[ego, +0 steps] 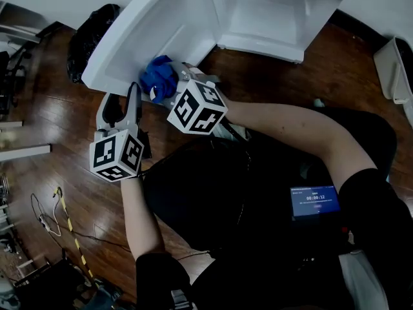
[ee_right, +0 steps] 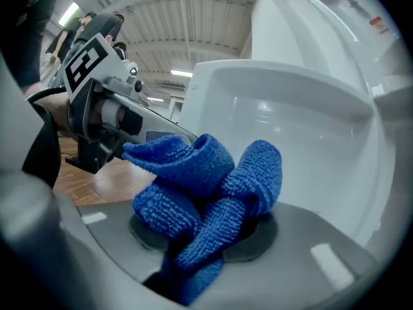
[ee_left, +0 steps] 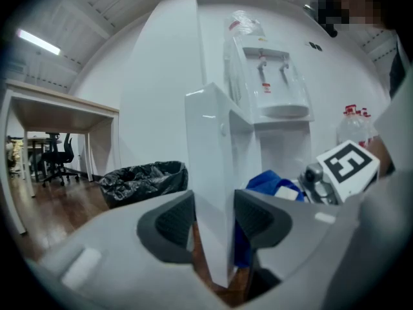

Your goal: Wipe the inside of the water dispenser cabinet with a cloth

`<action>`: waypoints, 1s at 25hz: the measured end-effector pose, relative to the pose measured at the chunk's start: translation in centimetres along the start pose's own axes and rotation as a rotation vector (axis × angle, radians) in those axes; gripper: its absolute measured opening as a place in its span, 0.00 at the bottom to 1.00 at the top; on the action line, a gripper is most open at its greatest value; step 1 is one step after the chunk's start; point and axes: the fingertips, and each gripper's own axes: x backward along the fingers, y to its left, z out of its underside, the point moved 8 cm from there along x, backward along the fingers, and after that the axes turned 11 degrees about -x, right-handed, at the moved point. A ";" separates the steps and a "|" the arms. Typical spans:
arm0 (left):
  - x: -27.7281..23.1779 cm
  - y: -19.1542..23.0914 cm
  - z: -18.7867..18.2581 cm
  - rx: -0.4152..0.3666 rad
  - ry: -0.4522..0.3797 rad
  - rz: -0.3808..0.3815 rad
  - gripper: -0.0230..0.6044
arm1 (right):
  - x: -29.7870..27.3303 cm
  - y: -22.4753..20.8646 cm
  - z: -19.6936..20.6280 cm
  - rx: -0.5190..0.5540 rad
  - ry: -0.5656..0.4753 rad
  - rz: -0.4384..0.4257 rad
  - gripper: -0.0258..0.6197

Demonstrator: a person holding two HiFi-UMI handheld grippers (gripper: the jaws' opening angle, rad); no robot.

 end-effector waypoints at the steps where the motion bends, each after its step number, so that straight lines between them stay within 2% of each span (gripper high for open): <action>1: 0.0 0.0 0.0 -0.003 0.003 -0.003 0.35 | 0.0 -0.2 0.2 0.012 0.001 -0.001 0.28; 4: -0.3 0.0 0.0 -0.004 0.018 -0.008 0.35 | 0.5 -2.9 1.2 0.035 0.028 0.047 0.28; 10: -1.3 0.9 -0.4 0.003 0.064 -0.021 0.35 | 3.4 -11.4 3.7 0.098 0.129 0.252 0.28; 13: -1.8 1.4 -0.5 0.029 0.083 -0.024 0.35 | 4.8 -14.4 4.9 0.139 0.193 0.304 0.28; 17: -2.5 2.0 -0.8 0.072 0.139 -0.050 0.35 | 4.6 -13.9 5.5 0.195 0.223 0.290 0.28; 19: -2.8 2.1 -0.8 0.087 0.133 -0.080 0.36 | 3.3 -12.3 4.9 0.202 0.204 0.259 0.28; 25: -2.6 2.3 0.1 0.076 0.042 -0.125 0.36 | -2.9 -3.1 2.3 0.225 0.129 0.036 0.28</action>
